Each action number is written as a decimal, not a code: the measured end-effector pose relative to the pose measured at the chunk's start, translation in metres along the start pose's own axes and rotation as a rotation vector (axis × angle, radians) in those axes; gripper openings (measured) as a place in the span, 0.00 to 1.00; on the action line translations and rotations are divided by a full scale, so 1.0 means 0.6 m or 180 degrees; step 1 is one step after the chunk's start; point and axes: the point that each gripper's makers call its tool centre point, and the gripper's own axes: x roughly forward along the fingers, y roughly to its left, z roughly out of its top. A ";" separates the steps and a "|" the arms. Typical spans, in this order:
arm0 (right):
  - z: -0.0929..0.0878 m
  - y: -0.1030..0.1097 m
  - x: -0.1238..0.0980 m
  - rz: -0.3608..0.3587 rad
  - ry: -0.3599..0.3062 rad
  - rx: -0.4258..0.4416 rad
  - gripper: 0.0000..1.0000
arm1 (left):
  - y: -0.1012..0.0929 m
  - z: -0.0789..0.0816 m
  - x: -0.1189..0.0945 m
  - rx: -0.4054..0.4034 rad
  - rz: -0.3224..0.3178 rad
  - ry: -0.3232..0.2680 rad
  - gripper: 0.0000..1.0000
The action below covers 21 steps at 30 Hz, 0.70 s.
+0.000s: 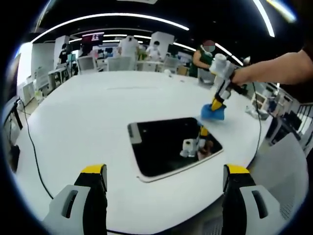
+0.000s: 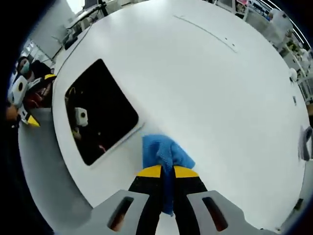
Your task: Wipe the mirror surface with the cleaning cloth until all visible marks leave the cleaned area.
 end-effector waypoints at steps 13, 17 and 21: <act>-0.021 0.003 0.039 -0.0051 -0.0063 0.0088 0.02 | 0.008 -0.003 -0.001 0.0010 0.0083 0.0030 0.99; -0.022 0.008 0.036 -0.0073 -0.0080 -0.0081 0.03 | 0.004 -0.002 -0.001 0.0036 0.0076 0.0034 0.99; 0.012 0.009 0.009 -0.0026 -0.0420 -0.0082 0.27 | 0.007 -0.004 -0.002 0.0029 0.0102 0.0054 0.99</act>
